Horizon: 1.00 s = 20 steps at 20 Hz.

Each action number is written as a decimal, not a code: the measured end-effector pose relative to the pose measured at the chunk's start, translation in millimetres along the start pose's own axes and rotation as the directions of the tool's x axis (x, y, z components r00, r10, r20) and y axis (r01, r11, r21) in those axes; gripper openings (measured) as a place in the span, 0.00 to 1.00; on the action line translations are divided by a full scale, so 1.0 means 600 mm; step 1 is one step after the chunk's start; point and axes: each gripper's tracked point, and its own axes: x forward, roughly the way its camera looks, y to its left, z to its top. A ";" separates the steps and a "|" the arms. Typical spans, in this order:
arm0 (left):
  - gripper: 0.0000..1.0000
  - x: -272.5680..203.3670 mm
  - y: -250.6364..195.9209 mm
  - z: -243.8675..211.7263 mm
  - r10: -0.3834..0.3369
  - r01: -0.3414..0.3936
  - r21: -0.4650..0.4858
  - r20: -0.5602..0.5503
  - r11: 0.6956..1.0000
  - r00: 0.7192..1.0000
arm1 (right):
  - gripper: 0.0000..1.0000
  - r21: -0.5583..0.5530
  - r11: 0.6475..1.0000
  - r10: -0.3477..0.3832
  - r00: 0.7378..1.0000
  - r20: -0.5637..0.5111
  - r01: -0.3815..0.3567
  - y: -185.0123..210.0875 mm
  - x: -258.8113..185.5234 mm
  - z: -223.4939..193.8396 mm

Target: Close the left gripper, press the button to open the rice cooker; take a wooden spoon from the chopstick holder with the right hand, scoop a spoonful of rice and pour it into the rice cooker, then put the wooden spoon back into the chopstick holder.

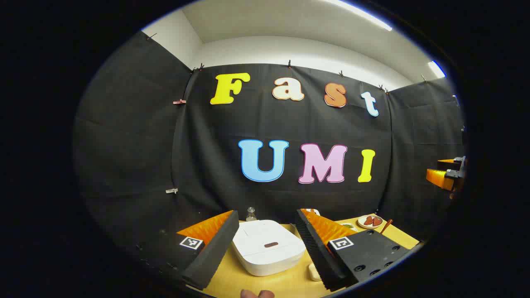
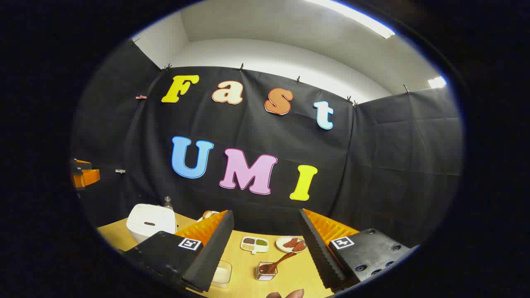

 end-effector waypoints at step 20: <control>0.95 0.001 -0.007 0.009 -0.034 0.033 0.055 0.008 0.998 0.999 | 0.97 -0.007 1.000 -0.023 1.000 -0.001 0.023 0.003 -0.012 0.000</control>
